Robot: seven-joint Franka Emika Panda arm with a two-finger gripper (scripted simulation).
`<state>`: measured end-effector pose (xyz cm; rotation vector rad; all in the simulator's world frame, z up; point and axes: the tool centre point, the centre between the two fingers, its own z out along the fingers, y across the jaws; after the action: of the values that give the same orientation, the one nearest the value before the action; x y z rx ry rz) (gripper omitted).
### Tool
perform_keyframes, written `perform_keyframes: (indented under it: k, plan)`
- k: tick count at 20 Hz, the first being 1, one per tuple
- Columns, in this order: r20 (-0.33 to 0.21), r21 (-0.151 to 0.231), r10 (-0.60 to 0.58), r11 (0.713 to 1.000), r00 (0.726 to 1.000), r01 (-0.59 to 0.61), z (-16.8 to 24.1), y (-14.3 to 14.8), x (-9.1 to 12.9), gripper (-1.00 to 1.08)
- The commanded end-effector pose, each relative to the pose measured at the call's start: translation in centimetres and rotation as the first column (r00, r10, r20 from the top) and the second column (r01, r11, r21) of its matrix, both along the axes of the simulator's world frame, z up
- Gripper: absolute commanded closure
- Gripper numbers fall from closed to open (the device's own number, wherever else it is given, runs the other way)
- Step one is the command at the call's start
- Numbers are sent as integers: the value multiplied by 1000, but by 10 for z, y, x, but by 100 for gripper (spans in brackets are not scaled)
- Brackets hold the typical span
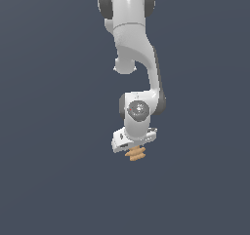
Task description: Pick up the object and move it to a goal position.
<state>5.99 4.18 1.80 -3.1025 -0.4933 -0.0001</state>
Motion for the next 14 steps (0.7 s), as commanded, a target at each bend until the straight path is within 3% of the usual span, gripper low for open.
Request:
perform_keyframes:
  k: [1,8,14]
  plan:
    - [0,0,-1,1000,1000,1,1,-1,0,108]
    - [0,0,0,1000,1000,0,23,-13,-1,108]
    - [0,0,0,1000,1000,0,67,-37,-2,108]
